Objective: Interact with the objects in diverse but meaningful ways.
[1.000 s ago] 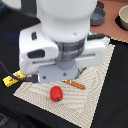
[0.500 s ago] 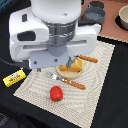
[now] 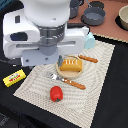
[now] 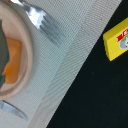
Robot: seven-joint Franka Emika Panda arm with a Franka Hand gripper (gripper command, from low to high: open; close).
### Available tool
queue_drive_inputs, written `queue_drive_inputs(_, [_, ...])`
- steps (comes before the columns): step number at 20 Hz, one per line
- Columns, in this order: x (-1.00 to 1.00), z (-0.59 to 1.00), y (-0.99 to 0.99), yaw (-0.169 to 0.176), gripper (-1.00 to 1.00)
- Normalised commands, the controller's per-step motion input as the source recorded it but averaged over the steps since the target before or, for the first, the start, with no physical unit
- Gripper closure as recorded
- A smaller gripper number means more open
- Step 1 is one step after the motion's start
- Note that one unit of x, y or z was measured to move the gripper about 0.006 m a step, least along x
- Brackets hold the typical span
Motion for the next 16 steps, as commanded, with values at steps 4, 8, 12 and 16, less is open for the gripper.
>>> queue_drive_inputs(4, [-0.98,-0.56,0.00,0.063,-1.00])
queue_drive_inputs(8, [-0.87,-0.37,0.07,0.109,-1.00])
queue_drive_inputs(12, [-0.79,-0.33,0.12,0.142,-1.00])
queue_drive_inputs(16, [-0.75,-0.09,0.12,0.156,-1.00])
